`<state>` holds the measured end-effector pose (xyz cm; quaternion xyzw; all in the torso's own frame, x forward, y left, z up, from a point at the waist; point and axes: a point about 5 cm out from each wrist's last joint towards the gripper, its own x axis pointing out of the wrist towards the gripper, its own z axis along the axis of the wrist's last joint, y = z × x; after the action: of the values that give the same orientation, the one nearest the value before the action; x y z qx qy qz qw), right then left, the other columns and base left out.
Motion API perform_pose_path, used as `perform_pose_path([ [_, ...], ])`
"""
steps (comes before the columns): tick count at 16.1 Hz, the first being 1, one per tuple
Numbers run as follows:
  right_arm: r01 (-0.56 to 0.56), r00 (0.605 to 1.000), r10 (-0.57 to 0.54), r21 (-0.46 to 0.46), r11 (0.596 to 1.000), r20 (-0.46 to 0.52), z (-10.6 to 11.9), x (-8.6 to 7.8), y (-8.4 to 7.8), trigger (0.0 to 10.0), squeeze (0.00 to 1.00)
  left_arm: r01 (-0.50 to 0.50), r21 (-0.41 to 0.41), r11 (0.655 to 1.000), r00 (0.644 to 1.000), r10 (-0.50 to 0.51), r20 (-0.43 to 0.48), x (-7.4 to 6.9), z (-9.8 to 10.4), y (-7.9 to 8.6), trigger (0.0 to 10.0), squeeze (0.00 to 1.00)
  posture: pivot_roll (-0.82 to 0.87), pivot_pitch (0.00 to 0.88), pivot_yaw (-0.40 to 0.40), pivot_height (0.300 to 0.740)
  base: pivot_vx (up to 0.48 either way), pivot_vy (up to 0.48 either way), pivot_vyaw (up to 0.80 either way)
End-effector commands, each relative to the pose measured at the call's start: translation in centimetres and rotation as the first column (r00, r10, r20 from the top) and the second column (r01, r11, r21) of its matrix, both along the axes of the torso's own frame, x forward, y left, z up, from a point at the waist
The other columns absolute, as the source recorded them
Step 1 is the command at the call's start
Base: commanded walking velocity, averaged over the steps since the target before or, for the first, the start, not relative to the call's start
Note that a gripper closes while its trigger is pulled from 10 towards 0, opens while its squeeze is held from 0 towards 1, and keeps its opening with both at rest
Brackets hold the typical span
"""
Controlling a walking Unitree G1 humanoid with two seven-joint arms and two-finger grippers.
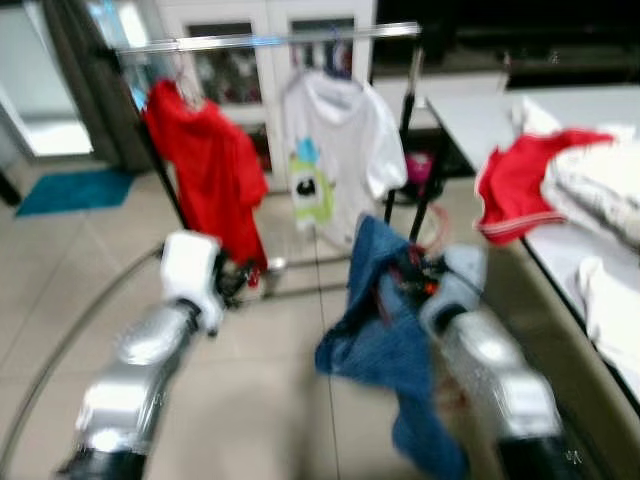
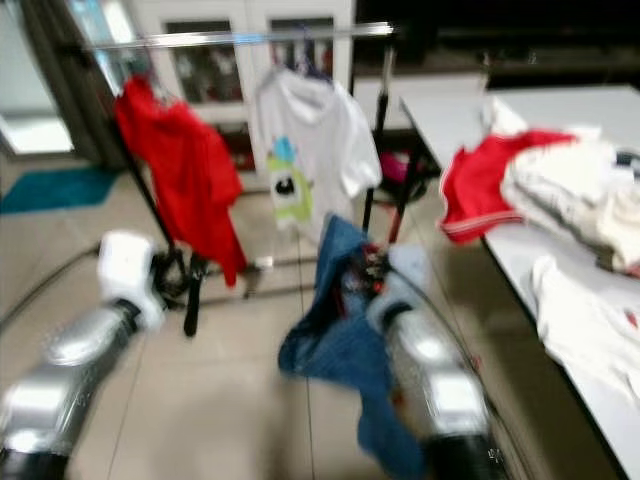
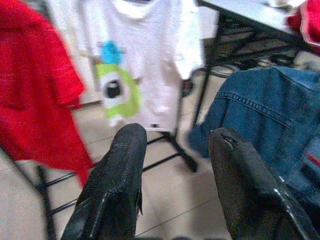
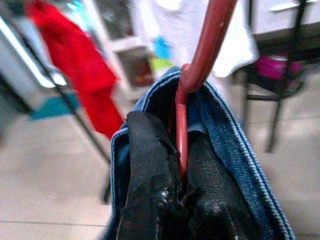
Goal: Hang hanger
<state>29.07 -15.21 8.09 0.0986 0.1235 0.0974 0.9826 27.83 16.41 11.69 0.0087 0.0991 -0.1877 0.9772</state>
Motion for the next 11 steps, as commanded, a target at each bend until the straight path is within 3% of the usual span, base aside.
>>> perform_pose_path([
  [1,-0.040,0.998,0.039,0.020,0.999,0.051,1.25,0.51,1.30,10.0,0.00,-0.028,0.021,0.999,1.000,0.028,0.006,0.09,0.28,1.11,10.0,0.00,-0.11,0.000,0.032,0.740,0.371,0.000,0.00],
  [3,-0.107,0.992,0.109,-0.033,0.994,0.067,1.40,0.40,1.92,10.0,0.00,-0.028,0.023,0.999,1.000,0.028,0.008,0.08,0.32,1.12,10.0,0.00,-0.11,0.000,0.032,0.740,0.371,0.000,0.00],
  [5,-0.128,0.989,0.132,-0.062,0.990,0.069,1.38,0.36,2.28,10.0,0.00,-0.025,0.025,0.999,1.000,0.025,0.008,-0.03,0.36,1.09,10.0,0.00,-0.11,0.000,0.025,0.740,0.371,0.000,0.80],
  [6,-0.113,0.990,0.116,-0.048,0.992,0.076,1.46,0.45,2.25,10.0,0.00,-0.022,0.030,0.999,1.000,0.022,0.008,-0.08,0.32,1.03,10.0,0.00,-0.11,0.000,0.026,0.740,0.368,0.000,0.80],
  [8,-0.064,0.995,0.064,-0.006,0.998,0.072,1.52,0.72,1.75,10.0,0.00,-0.018,0.032,0.999,1.000,0.018,0.008,-0.12,0.34,1.02,10.0,0.00,-0.11,0.000,0.029,0.740,0.358,0.000,0.00],
  [11,-0.066,0.995,0.068,-0.031,0.997,0.066,1.48,0.71,1.69,10.0,0.00,-0.017,0.033,0.999,1.000,0.016,0.009,-0.07,0.41,1.09,10.0,0.00,-0.10,0.000,0.029,0.740,0.356,0.000,0.00],
])
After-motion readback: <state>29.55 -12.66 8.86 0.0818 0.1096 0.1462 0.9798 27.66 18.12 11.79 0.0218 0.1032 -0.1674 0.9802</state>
